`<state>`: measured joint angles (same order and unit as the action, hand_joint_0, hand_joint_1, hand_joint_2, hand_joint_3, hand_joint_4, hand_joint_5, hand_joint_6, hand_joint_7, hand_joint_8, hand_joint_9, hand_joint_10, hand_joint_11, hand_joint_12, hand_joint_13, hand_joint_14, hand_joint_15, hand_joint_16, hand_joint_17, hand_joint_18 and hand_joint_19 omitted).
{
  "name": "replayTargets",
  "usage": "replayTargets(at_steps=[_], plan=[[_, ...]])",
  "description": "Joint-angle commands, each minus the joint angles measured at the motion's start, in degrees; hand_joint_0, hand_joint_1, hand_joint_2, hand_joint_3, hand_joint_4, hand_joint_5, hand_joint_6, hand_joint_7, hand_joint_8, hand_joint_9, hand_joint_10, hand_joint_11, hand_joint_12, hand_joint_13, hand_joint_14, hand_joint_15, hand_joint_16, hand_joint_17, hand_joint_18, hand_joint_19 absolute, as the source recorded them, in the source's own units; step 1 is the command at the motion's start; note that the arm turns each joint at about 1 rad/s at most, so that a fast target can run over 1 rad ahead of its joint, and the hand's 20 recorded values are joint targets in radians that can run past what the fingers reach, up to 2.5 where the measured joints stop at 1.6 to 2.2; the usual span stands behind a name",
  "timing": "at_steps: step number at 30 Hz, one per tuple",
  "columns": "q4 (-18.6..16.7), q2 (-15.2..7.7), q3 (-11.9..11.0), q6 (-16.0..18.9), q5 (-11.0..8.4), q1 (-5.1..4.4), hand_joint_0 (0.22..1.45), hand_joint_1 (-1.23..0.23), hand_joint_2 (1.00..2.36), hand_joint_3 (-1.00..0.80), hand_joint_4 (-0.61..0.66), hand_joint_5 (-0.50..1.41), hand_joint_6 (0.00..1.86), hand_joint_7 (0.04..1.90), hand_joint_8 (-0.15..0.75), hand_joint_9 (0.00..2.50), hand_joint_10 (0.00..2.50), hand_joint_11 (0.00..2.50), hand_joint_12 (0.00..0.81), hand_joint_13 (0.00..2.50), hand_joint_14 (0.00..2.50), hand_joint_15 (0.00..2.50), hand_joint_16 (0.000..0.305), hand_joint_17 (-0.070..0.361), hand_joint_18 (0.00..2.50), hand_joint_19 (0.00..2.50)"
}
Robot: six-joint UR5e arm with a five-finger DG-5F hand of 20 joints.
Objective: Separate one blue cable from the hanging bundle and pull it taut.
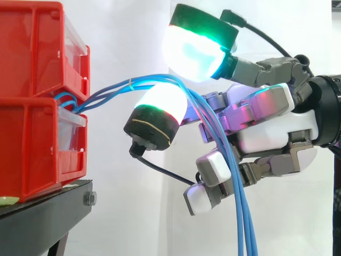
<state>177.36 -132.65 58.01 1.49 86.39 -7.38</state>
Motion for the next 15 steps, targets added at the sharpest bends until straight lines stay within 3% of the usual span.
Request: replayTargets(at_steps=[1,7,15], plan=[[0.00,0.02,0.00,0.00,0.00,0.00,0.64,-0.61,1.00,-0.50,0.09,0.13,0.50,1.31,0.113,1.82,0.01,0.19,0.233,1.17,0.01,0.40,0.050,0.113,0.66,0.54],[0.00,-0.06,0.00,0.00,0.00,0.00,0.63,-0.63,1.01,-0.32,0.09,0.13,0.50,1.33,0.121,1.81,0.01,0.19,0.238,1.16,0.02,0.41,0.051,0.116,0.65,0.54],[0.00,0.02,0.00,0.00,0.00,0.00,0.55,-0.39,1.00,-0.14,0.11,0.12,0.50,1.31,0.175,1.79,0.00,0.08,0.314,1.20,0.01,0.32,0.075,0.168,0.78,0.42]])
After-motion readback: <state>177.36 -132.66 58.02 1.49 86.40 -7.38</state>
